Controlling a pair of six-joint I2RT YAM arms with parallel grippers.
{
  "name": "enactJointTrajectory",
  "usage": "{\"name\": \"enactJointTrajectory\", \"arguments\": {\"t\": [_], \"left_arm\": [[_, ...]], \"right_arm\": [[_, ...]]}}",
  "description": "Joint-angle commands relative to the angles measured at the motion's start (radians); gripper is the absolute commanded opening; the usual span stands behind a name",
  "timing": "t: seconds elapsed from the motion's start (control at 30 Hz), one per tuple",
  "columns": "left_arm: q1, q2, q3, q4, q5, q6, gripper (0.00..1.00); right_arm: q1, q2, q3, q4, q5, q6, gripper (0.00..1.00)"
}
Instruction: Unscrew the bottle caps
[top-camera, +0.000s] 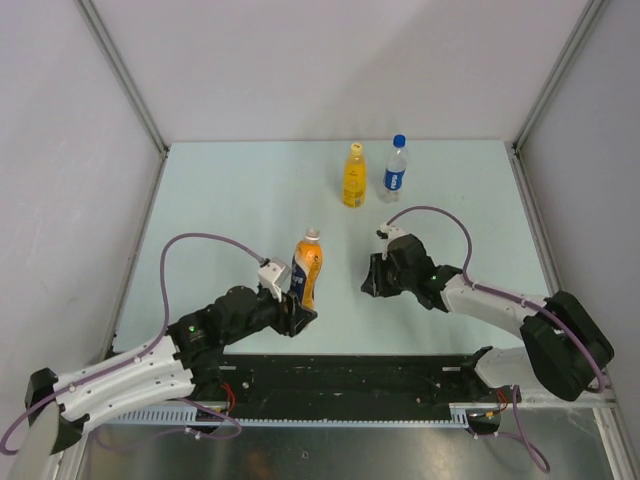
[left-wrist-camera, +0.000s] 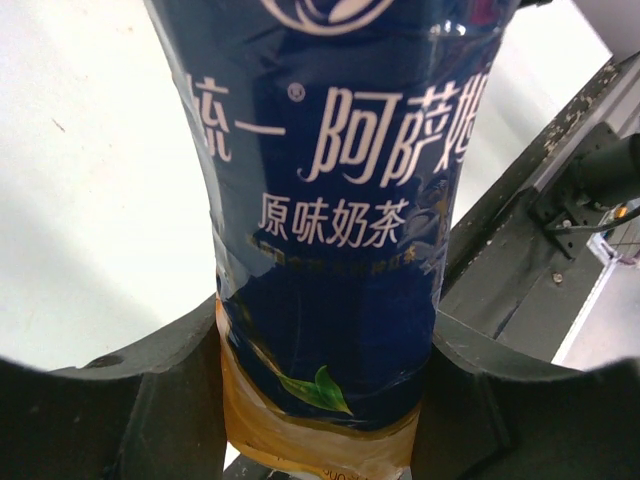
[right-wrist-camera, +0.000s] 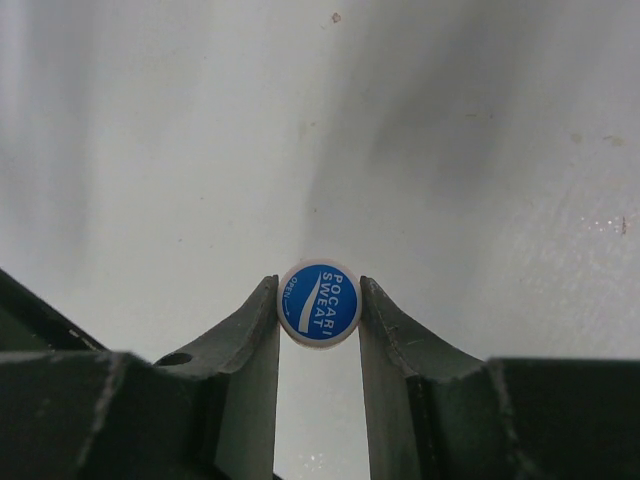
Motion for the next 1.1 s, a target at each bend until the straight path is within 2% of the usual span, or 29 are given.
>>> {"name": "enactJointTrajectory", "arguments": {"t": [0.0, 0.2, 0.37, 0.5, 0.7, 0.77, 0.93, 1.07], "left_arm": [[-0.005, 0.043, -0.029, 0.102, 0.014, -0.010, 0.00], [-0.005, 0.065, -0.051, 0.118, -0.001, -0.004, 0.00], [-0.005, 0.085, -0.043, 0.123, -0.018, 0.030, 0.00], [-0.006, 0.127, -0.025, 0.125, -0.019, 0.049, 0.00], [-0.005, 0.197, -0.002, 0.132, -0.013, 0.068, 0.00], [-0.005, 0.215, 0.004, 0.135, -0.013, 0.079, 0.00], [-0.007, 0.241, 0.024, 0.140, 0.006, 0.108, 0.00], [-0.008, 0.246, 0.036, 0.146, 0.018, 0.130, 0.00]], "right_arm": [[0.018, 0.040, -0.001, 0.120, 0.070, 0.001, 0.32], [0.021, 0.013, -0.002, 0.117, 0.041, 0.007, 0.76], [0.022, -0.067, -0.001, 0.088, 0.042, 0.007, 0.96], [0.021, -0.137, -0.001, 0.086, 0.030, 0.005, 0.99], [0.009, -0.152, 0.001, 0.086, -0.006, 0.001, 0.99], [-0.019, -0.169, 0.002, 0.103, -0.077, 0.017, 0.99], [-0.123, -0.239, 0.002, 0.224, -0.381, 0.101, 0.99], [-0.141, -0.291, 0.002, 0.352, -0.482, 0.160, 0.99]]}}
